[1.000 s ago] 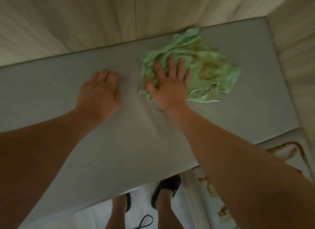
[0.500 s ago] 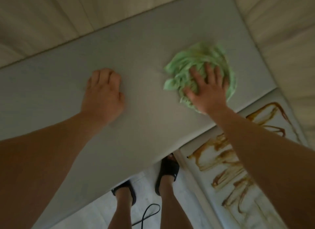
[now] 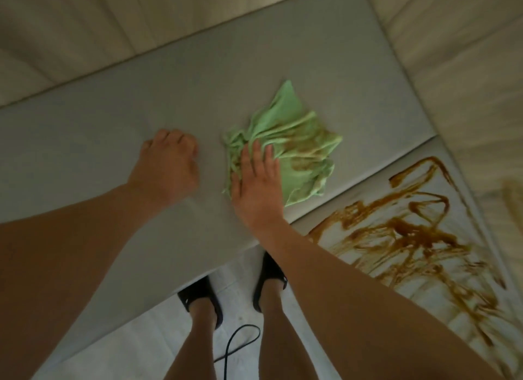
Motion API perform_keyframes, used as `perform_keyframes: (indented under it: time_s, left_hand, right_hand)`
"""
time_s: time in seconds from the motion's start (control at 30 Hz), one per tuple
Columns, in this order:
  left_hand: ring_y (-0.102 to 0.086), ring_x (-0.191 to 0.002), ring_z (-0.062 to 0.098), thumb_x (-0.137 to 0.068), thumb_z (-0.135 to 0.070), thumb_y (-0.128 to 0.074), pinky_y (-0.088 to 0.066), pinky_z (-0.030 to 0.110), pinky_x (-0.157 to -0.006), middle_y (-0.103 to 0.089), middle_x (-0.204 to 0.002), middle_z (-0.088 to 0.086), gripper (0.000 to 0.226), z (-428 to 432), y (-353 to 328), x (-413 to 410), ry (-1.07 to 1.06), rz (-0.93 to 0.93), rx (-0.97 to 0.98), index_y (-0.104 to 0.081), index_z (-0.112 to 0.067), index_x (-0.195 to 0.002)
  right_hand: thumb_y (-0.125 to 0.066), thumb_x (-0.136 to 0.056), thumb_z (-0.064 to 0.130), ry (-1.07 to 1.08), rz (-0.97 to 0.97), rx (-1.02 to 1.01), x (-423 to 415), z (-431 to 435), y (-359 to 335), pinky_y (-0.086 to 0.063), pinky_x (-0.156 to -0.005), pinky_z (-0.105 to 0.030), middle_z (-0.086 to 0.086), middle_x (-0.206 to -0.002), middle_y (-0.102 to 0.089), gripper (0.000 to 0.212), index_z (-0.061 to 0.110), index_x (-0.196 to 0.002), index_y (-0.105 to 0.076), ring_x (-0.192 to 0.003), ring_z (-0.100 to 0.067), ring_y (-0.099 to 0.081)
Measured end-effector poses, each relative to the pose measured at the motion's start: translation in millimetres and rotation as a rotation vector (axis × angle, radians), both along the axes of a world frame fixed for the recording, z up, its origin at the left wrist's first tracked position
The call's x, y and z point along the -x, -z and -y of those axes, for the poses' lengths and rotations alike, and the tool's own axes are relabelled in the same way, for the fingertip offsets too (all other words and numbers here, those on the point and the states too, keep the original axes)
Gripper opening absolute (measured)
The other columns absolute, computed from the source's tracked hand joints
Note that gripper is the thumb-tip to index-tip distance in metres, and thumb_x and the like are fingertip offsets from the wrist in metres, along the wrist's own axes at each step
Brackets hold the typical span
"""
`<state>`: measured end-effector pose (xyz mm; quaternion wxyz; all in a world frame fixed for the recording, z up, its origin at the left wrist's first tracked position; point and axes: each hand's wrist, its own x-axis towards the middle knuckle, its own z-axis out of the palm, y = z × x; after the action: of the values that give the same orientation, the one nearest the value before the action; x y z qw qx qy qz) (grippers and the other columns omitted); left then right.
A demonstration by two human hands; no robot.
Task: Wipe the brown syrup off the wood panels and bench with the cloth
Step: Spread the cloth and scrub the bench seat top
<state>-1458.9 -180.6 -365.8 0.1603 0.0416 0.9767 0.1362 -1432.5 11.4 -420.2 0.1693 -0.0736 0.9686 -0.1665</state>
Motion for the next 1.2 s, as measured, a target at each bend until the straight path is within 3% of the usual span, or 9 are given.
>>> perform_keyframes:
  time_s: [0.1, 0.17, 0.3, 0.43, 0.67, 0.8, 1.0, 1.1, 1.2]
  left_hand:
    - [-0.055, -0.113, 0.042, -0.086, -0.015, -0.052, -0.05, 0.052, -0.091, -0.061, -0.112, 0.02, 0.027, 17.8, -25.0, -8.3, -0.083, 0.08, -0.027, -0.064, -0.008, -0.109]
    - [-0.056, -0.118, 0.04, -0.087, -0.006, -0.058, -0.048, 0.047, -0.098, -0.06, -0.118, 0.017, 0.031, 24.4, -48.0, -3.5, -0.104, 0.165, -0.086, -0.062, -0.01, -0.117]
    - [-0.059, -0.109, 0.027, -0.091, -0.009, -0.06, -0.043, 0.028, -0.087, -0.061, -0.117, 0.004, 0.038, 19.6, -126.2, 19.4, -0.062, 0.318, -0.185, -0.058, -0.017, -0.128]
    - [-0.058, -0.092, 0.016, -0.088, -0.025, -0.069, -0.044, 0.026, -0.082, -0.061, -0.111, -0.005, 0.042, 8.0, -231.0, 36.1, 0.033, 0.256, -0.276, -0.058, -0.027, -0.129]
    - [-0.058, -0.114, 0.018, -0.082, -0.046, -0.082, -0.048, 0.032, -0.1, -0.053, -0.13, -0.002, 0.075, -7.2, -417.5, 61.0, 0.235, 0.215, -0.207, -0.048, -0.023, -0.145]
    - [-0.063, -0.1, 0.017, -0.096, -0.049, -0.06, -0.043, 0.028, -0.086, -0.066, -0.109, -0.003, 0.029, -12.7, -521.1, 67.8, 0.256, 0.158, -0.294, -0.073, -0.024, -0.105]
    - [-0.058, -0.065, 0.017, -0.094, -0.025, -0.052, -0.052, 0.032, -0.07, -0.061, -0.063, -0.003, 0.025, -15.3, -628.5, 77.6, -0.132, 0.173, -0.85, -0.059, -0.013, -0.074]
    - [-0.052, -0.06, 0.024, -0.082, -0.033, -0.057, -0.043, 0.033, -0.063, -0.056, -0.067, 0.01, 0.021, -25.7, -664.7, 76.8, -0.301, 0.178, -1.005, -0.061, -0.014, -0.073]
    - [-0.053, -0.062, 0.024, -0.075, -0.042, -0.057, -0.043, 0.04, -0.069, -0.059, -0.065, 0.009, 0.029, -57.4, -679.7, 72.0, -0.354, 0.166, -1.166, -0.06, -0.021, -0.056]
  right_hand:
    - [-0.038, -0.11, 0.025, 0.053, 0.164, 0.317, -4.3, 13.0, -32.7, -0.027, -0.123, -0.038, -0.015, -0.16, -0.043, 0.048, 0.012, -0.156, -0.042, -0.151, -0.032, -0.033]
    - [-0.043, -0.111, 0.025, 0.263, 0.285, 0.502, 13.8, 11.8, -72.6, -0.042, -0.094, -0.028, -0.017, -0.127, -0.066, 0.033, 0.009, -0.136, -0.058, -0.119, -0.031, -0.059]
    - [-0.05, -0.108, 0.022, 0.365, 0.301, 0.649, 61.4, -7.0, -171.8, -0.045, -0.08, -0.026, -0.006, -0.096, -0.067, 0.017, 0.011, -0.108, -0.063, -0.089, -0.02, -0.062]
    - [-0.054, -0.107, 0.027, 0.365, 0.322, 0.788, 90.5, -19.8, -296.9, -0.057, -0.092, -0.038, -0.006, -0.1, -0.075, 0.018, 0.018, -0.102, -0.069, -0.094, -0.021, -0.072]
    - [-0.06, -0.099, 0.036, 0.274, 0.296, 0.834, 103.2, -19.1, -499.5, -0.055, -0.101, -0.052, -0.014, -0.109, -0.076, 0.029, 0.013, -0.113, -0.072, -0.104, -0.03, -0.073]
    - [-0.053, -0.106, 0.032, 0.256, 0.355, 0.922, 92.4, -18.4, -593.6, -0.052, -0.102, -0.055, -0.026, -0.125, -0.068, 0.034, 0.006, -0.125, -0.064, -0.106, -0.033, -0.07]
    - [-0.054, -0.104, 0.027, 0.299, 0.301, 1.006, 82.5, -30.8, -691.4, -0.059, -0.095, -0.049, -0.02, -0.12, -0.073, 0.036, 0.003, -0.129, -0.063, -0.107, -0.034, -0.072]
    - [-0.055, -0.099, 0.01, 0.375, 0.198, 0.994, 74.0, -29.3, -723.1, -0.062, -0.076, -0.039, -0.019, -0.108, -0.073, 0.027, -0.001, -0.123, -0.063, -0.09, -0.029, -0.073]
    - [-0.057, -0.094, 0.007, 0.435, 0.051, 0.972, 66.0, -29.0, -749.4, -0.063, -0.085, -0.047, -0.02, -0.111, -0.073, 0.025, 0.003, -0.117, -0.064, -0.097, -0.034, -0.075]
